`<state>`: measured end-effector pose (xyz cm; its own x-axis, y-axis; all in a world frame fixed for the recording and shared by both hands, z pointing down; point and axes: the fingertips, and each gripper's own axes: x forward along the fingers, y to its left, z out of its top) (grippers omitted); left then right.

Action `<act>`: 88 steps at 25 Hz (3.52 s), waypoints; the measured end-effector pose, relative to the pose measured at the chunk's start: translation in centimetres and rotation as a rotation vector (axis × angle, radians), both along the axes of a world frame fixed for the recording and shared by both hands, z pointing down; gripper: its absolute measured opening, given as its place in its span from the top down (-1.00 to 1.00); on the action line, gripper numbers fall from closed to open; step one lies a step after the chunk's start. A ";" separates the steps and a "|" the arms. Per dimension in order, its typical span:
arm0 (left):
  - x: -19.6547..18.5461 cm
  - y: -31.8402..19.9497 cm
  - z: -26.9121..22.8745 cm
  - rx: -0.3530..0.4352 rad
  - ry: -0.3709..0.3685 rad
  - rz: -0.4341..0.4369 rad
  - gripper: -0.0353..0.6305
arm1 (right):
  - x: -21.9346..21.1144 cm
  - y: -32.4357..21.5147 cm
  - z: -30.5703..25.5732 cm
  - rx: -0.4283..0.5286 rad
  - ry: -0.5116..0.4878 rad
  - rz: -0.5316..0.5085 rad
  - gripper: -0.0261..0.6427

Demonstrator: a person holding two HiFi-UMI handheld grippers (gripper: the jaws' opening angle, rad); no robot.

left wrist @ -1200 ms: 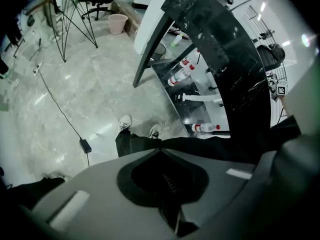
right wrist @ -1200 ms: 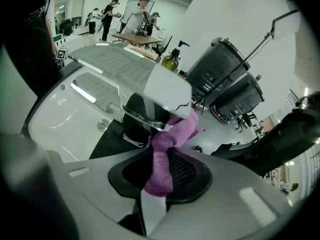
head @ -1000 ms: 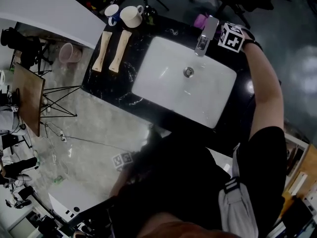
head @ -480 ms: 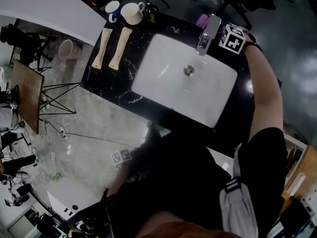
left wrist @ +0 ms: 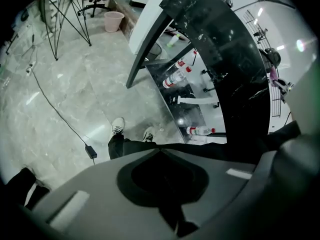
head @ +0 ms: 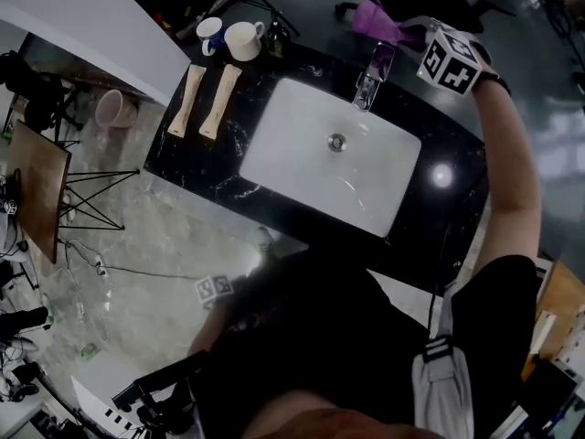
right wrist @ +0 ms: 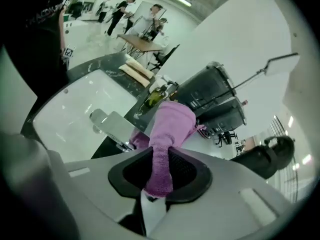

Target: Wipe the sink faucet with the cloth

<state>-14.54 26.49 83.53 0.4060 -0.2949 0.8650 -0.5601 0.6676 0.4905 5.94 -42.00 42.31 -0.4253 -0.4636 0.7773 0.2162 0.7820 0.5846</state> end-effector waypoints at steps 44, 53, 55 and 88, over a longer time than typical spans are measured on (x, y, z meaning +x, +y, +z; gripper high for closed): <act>-3.6 3.5 0.9 0.037 0.076 -0.197 0.92 | -5.4 -1.4 3.0 -0.096 0.748 0.102 0.63; -6.2 -0.2 1.0 0.069 0.047 0.065 0.92 | 0.6 1.2 3.5 -0.042 0.433 0.210 0.63; -6.2 -0.5 1.2 0.070 0.047 0.117 0.92 | 0.7 1.8 3.9 -0.010 0.396 0.224 0.63; -6.3 0.9 -0.4 0.006 0.079 0.184 0.92 | 1.4 6.4 10.3 0.119 -0.056 0.529 0.63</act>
